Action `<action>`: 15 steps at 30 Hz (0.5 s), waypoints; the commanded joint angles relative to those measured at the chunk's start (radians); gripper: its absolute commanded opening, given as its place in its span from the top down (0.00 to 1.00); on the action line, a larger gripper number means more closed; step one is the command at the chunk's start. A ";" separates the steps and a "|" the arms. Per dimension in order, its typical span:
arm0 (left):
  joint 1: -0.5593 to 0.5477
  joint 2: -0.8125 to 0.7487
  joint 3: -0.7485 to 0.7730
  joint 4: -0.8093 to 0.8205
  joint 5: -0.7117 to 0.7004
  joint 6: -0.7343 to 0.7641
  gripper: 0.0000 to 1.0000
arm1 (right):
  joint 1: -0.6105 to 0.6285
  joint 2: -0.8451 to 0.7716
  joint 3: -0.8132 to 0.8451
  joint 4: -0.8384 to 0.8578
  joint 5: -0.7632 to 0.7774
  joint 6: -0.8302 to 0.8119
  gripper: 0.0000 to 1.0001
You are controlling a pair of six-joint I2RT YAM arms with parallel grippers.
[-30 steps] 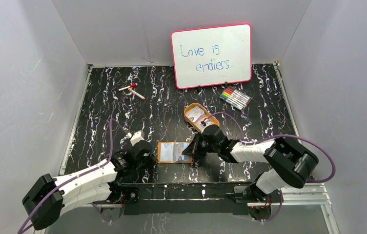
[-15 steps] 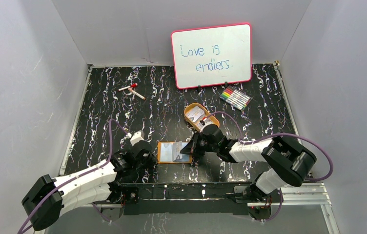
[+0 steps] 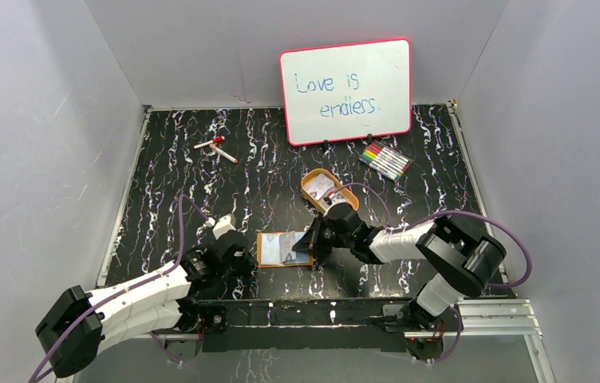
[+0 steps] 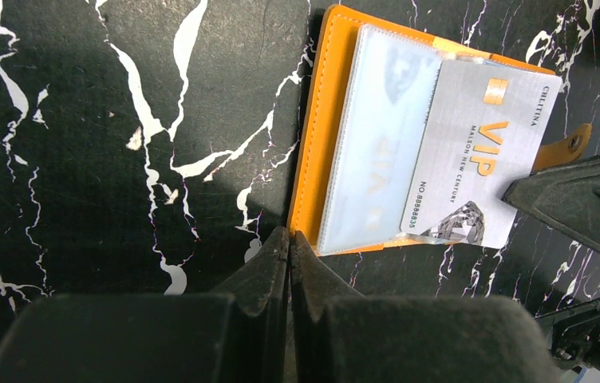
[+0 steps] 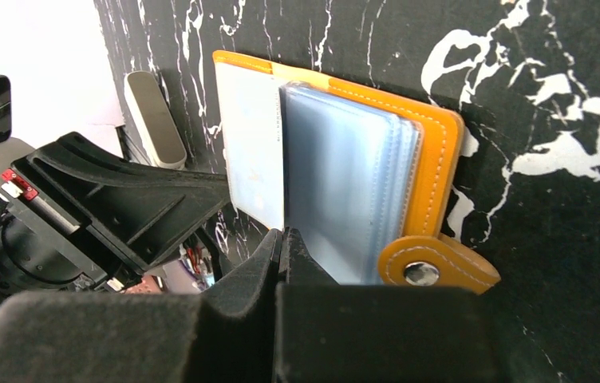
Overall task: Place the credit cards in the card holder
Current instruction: Insert the credit card into the card holder.
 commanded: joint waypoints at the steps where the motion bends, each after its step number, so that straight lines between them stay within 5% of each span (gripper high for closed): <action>1: 0.002 -0.007 -0.003 -0.004 -0.006 0.009 1.00 | 0.007 0.016 0.035 0.067 -0.015 0.005 1.00; 15: 0.002 0.001 0.000 0.000 -0.009 0.014 1.00 | 0.016 0.039 0.032 0.085 -0.067 0.009 1.00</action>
